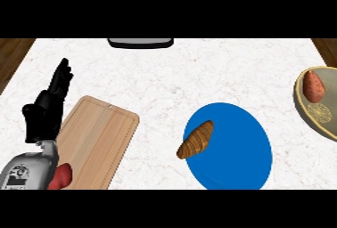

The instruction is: Pick the sweet potato from the plate and place it in the bowl

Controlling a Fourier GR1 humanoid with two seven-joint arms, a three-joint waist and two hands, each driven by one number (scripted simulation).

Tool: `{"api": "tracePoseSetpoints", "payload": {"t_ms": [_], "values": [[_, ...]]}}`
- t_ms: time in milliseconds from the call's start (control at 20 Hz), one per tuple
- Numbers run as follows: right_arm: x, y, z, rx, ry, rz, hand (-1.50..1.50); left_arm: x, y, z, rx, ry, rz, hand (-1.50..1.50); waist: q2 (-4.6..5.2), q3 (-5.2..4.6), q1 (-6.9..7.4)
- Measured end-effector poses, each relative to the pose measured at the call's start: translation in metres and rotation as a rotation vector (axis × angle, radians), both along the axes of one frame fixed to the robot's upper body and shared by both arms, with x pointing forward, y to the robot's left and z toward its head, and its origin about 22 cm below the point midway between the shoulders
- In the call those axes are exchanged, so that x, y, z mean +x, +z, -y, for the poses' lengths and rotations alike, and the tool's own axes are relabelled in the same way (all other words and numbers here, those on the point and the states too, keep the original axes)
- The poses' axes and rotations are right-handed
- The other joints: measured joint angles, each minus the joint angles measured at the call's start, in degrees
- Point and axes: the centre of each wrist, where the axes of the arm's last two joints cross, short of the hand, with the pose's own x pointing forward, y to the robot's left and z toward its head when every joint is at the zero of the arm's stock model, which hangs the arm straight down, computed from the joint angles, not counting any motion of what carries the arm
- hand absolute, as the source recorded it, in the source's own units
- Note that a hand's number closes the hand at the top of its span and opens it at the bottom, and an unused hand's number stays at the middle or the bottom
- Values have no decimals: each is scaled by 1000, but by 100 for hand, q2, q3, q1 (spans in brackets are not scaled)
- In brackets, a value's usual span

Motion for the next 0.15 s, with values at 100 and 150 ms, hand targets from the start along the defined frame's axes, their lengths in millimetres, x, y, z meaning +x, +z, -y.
{"api": "tracePoseSetpoints", "payload": {"t_ms": [100, 150], "values": [[-8, -6, 1, -4, -3, -2, -150, 1, 2, -3, 3, 10, -1, 0, -6, 0, -22], [-11, -7, 1, -7, 0, -10, -150, 2, 1, -3, 2, 10, -6, 0, -7, 0, -36]]}}
